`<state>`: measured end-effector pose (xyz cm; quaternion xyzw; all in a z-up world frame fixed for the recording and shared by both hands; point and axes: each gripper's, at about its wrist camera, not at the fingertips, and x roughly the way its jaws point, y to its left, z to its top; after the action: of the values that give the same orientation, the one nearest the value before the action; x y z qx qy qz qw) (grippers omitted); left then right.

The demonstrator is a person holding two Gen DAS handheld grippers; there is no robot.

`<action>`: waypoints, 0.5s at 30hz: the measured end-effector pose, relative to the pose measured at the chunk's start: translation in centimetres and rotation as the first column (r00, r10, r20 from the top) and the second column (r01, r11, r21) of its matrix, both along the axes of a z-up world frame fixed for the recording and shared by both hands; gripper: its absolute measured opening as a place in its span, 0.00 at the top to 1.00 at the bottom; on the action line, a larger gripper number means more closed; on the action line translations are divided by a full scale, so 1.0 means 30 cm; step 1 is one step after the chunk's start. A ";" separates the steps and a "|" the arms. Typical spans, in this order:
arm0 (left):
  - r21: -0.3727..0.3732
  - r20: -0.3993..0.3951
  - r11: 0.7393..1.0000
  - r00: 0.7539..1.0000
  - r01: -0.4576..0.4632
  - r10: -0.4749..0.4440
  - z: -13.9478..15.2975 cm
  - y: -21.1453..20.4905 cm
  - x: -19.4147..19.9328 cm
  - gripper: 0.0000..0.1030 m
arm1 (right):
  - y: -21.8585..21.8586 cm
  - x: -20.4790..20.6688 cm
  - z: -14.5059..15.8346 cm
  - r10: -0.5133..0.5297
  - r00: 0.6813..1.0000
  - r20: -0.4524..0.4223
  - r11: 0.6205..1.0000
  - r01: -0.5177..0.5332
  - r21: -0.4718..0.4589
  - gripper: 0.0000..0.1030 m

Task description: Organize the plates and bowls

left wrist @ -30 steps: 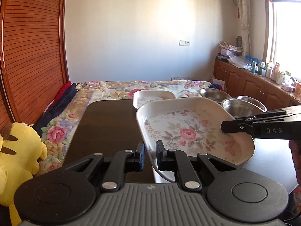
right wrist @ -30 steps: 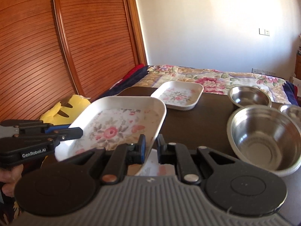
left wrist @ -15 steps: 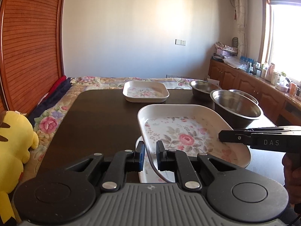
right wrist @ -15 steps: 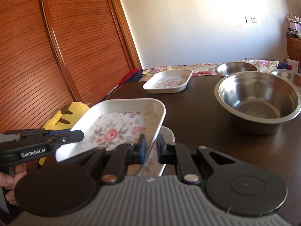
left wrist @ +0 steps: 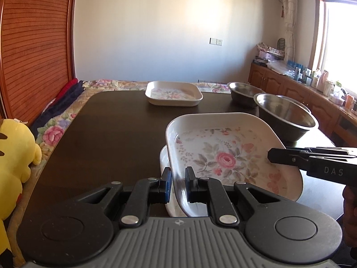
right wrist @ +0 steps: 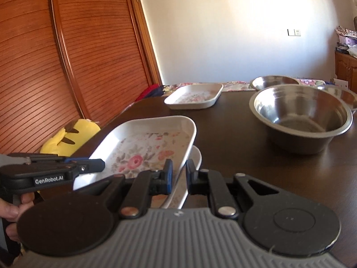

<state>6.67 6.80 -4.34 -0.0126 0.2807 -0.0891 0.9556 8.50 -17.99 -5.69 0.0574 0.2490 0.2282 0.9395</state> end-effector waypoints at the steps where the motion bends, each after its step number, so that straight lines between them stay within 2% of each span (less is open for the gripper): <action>1: 0.001 -0.002 1.000 1.000 -0.001 0.001 -0.005 -0.001 0.002 0.86 | 0.002 0.002 -0.008 -0.001 1.000 -0.004 1.000 0.001 -0.002 0.86; 15: 0.038 -0.007 0.999 1.000 -0.009 0.009 -0.037 -0.018 0.025 0.86 | 0.030 0.003 -0.044 -0.027 1.000 -0.002 0.999 0.027 -0.035 0.86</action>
<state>7.41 6.26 -5.44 0.0042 0.2857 -0.0794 0.9550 8.60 -17.10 -7.00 0.0445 0.2531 0.2110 0.9431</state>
